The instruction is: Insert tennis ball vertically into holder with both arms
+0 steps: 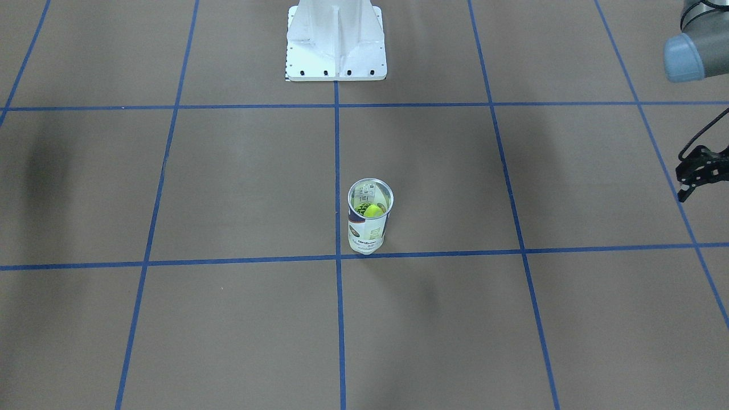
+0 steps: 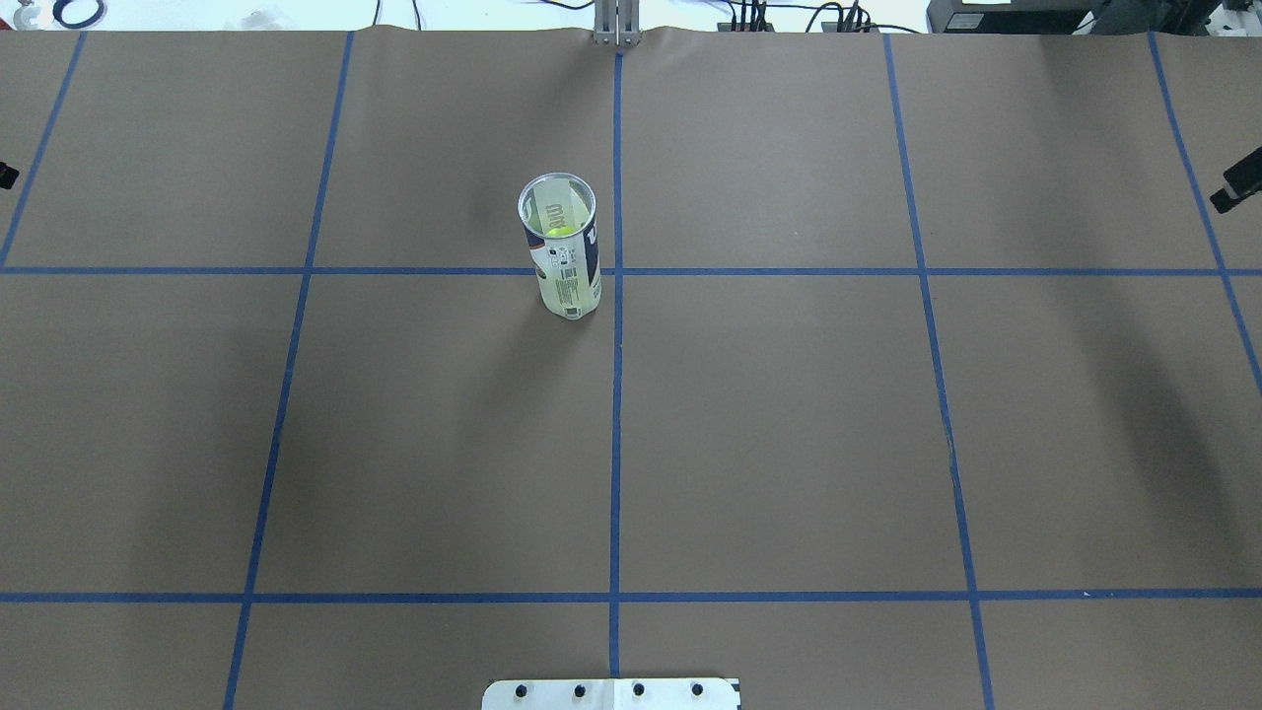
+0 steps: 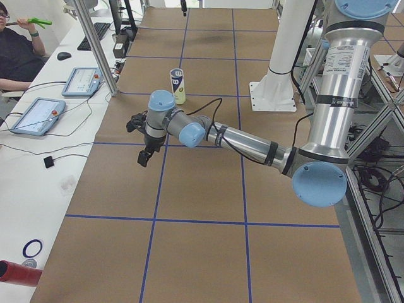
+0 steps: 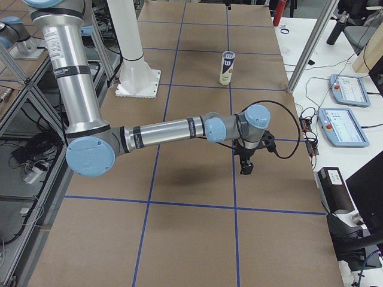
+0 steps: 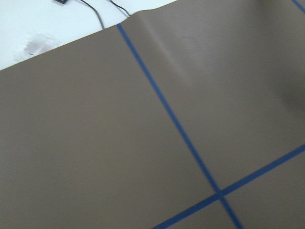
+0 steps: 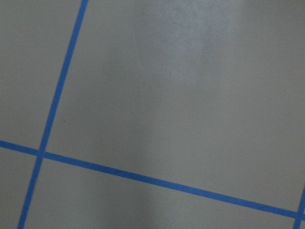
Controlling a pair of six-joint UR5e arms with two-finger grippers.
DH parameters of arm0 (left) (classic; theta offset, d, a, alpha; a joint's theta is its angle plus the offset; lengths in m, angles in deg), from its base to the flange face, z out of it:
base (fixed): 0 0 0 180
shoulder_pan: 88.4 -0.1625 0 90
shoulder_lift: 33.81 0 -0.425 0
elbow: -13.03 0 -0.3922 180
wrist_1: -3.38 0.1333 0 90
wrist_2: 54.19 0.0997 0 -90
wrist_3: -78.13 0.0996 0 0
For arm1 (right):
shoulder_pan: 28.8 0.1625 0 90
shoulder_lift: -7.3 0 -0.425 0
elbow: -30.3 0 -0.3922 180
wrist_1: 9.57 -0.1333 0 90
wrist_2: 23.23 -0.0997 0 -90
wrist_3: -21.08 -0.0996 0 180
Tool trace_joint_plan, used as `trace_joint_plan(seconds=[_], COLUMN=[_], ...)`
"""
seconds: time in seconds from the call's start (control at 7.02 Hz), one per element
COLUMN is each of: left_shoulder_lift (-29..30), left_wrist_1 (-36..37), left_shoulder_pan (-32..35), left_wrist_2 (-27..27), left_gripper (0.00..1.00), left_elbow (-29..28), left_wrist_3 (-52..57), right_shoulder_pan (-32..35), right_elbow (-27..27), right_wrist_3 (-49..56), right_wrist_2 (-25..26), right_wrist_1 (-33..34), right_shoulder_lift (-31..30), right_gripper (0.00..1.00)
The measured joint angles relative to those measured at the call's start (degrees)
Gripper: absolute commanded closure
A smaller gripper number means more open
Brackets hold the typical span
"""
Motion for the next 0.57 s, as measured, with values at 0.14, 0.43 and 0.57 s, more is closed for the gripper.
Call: trace_joint_plan(seconds=[0.14,0.43,0.57], left_shoulder_lift=[-1.5,-6.9,-8.4], left_wrist_1=[4.0,6.3,7.2], left_shoulder_pan=[1.0,4.0,5.9], left_wrist_2=[-0.4,-3.0,-5.6], left_gripper=[0.01,0.01,0.01], left_elbow=[0.6,1.6,1.6], left_wrist_3=[2.1,5.9,9.3], right_shoulder_pan=[2.4,4.0,4.2], right_elbow=[-0.3,-0.1,-0.3], right_wrist_3=[3.0,4.9,5.2], right_wrist_2=[-0.7,0.8,1.7], right_wrist_1=[-0.1,-0.2,-0.3], right_shoulder_lift=[-2.2,-4.4,-4.7], right_gripper=[0.01,0.01,0.01])
